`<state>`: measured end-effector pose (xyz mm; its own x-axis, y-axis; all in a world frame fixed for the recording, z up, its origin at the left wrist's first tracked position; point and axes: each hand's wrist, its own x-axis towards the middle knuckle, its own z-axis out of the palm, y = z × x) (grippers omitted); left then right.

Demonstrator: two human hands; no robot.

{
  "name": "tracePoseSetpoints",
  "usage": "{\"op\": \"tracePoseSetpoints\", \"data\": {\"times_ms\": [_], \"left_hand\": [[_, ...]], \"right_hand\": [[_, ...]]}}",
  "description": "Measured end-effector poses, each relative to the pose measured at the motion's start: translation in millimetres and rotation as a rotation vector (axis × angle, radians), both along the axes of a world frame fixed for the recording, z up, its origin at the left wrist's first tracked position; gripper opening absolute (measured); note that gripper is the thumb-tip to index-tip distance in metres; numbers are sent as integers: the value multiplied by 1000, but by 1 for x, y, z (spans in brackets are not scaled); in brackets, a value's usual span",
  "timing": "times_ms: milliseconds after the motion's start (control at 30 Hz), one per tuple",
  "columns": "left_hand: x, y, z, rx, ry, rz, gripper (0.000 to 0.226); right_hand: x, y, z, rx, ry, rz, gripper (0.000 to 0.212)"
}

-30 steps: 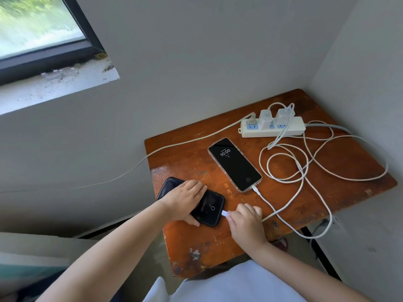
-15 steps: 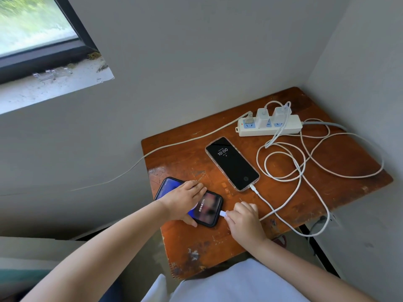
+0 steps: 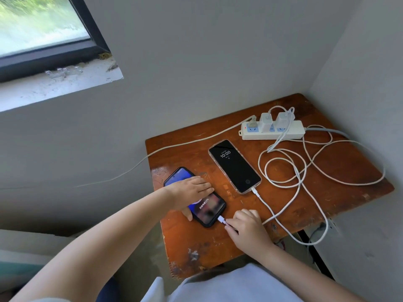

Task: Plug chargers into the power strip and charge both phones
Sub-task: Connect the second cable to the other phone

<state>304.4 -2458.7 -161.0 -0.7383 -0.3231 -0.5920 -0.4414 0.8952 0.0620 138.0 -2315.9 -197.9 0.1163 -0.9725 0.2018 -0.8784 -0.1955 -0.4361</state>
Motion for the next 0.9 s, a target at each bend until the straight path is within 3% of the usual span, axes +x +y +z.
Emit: {"op": "tracePoseSetpoints", "data": {"times_ms": [200, 367, 667, 800, 900], "left_hand": [[-6, -13, 11, -62, -15, -56, 88], [-11, -17, 15, -109, -57, -96, 85], [-40, -16, 17, -184, -115, -162, 91], [-29, -11, 13, -193, -45, -74, 93], [-5, 5, 5, -135, 114, 121, 95]], "right_hand": [[-30, -3, 9, 15, 68, -34, 25], [-42, 0, 13, 28, 155, 60, 33], [-40, 3, 10, 62, 97, 49, 23], [-40, -1, 11, 37, 120, 16, 22], [-37, -3, 10, 60, 137, 6, 27]]}}
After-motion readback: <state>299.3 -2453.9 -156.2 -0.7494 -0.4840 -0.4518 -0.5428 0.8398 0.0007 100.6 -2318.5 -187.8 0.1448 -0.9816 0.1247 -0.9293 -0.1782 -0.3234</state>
